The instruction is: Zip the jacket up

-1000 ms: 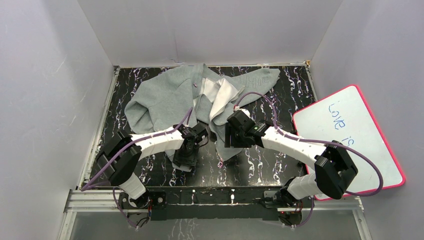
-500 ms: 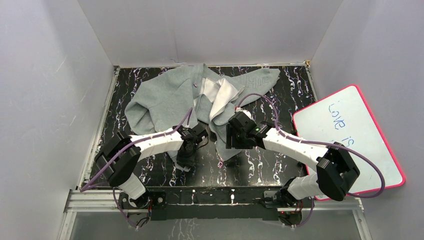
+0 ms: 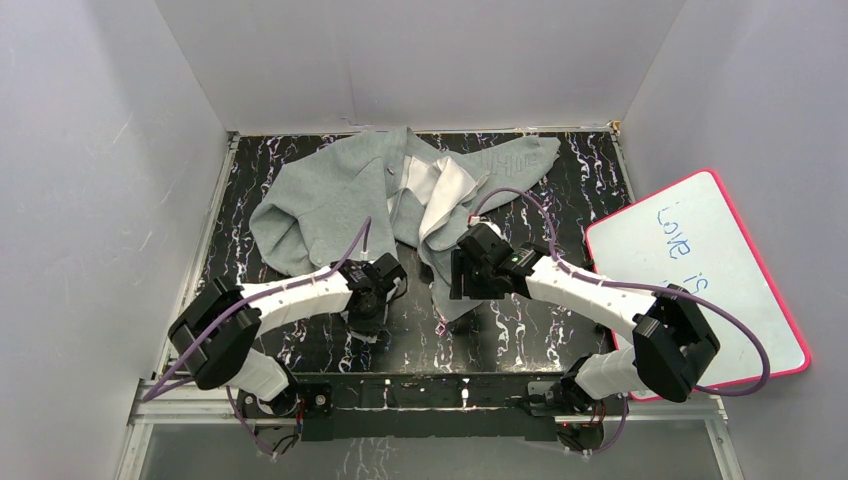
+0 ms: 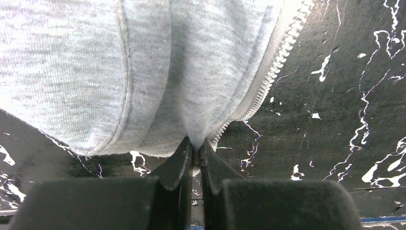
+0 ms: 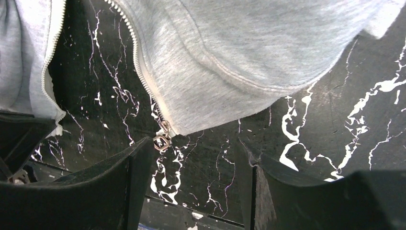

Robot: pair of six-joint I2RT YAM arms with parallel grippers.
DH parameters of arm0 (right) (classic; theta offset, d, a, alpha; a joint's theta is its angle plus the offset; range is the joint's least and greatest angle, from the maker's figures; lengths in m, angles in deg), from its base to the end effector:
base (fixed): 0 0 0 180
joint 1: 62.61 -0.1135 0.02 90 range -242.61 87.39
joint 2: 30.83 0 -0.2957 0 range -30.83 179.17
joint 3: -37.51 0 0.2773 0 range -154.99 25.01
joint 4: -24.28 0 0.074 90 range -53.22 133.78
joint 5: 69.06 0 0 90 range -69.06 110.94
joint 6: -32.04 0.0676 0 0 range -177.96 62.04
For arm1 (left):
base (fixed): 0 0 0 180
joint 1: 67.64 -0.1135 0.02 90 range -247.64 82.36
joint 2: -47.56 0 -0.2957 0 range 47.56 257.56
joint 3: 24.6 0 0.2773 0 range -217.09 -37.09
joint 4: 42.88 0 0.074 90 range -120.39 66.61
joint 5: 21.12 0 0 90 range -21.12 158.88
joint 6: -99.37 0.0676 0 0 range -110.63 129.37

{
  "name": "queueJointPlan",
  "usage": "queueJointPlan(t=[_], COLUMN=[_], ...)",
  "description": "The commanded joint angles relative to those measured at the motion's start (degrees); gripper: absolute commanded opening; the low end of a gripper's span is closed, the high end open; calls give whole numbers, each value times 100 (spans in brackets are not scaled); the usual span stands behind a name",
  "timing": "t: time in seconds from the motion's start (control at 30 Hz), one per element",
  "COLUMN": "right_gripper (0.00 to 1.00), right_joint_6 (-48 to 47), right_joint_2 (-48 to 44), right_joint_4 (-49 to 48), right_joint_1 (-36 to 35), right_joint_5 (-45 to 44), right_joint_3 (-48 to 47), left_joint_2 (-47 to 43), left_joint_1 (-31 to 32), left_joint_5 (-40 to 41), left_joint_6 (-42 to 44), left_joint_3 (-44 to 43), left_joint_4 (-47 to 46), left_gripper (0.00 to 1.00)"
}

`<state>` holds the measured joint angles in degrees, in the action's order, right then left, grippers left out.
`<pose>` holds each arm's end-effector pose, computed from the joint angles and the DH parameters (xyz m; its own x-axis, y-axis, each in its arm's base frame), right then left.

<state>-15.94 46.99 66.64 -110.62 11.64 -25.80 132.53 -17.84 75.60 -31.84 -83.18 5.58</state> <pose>0.2108 0.2179 0.2152 -0.8677 0.0235 -0.4966 -0.1260 0.9559 0.2653 0.1864 -0.2083 0.1486 -0.9554 0.1169 -0.2710 0.1453 0.9855 -0.0872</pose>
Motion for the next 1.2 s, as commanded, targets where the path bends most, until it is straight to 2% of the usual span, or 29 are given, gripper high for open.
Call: queueJointPlan(t=[0.0,0.17,0.4,0.67,1.17], right_gripper=[70,70,71,70,65], right_joint_6=[-387,-917,-1345,-1802,-1937], right_joint_2=[-33,330,866,1178,1549], right_joint_4=[-243,-88,176,267,-51], right_joint_1=[-19,-175,-415,-569,-646], right_joint_5=[488,586,-72,-492,-134], right_joint_3=[-35,-178,-454,-737,-716], left_joint_2=[-184,-686,-1406,-1781,-2122], left_joint_1=[41,-68,-257,-310,-357], left_joint_5=[-47,150,642,918,1009], left_joint_6=[-372,-516,-524,-506,-541], left_joint_3=[206,6,-449,-660,-663], left_joint_4=[-39,131,662,1007,1090], left_gripper=[0,0,0,0,0])
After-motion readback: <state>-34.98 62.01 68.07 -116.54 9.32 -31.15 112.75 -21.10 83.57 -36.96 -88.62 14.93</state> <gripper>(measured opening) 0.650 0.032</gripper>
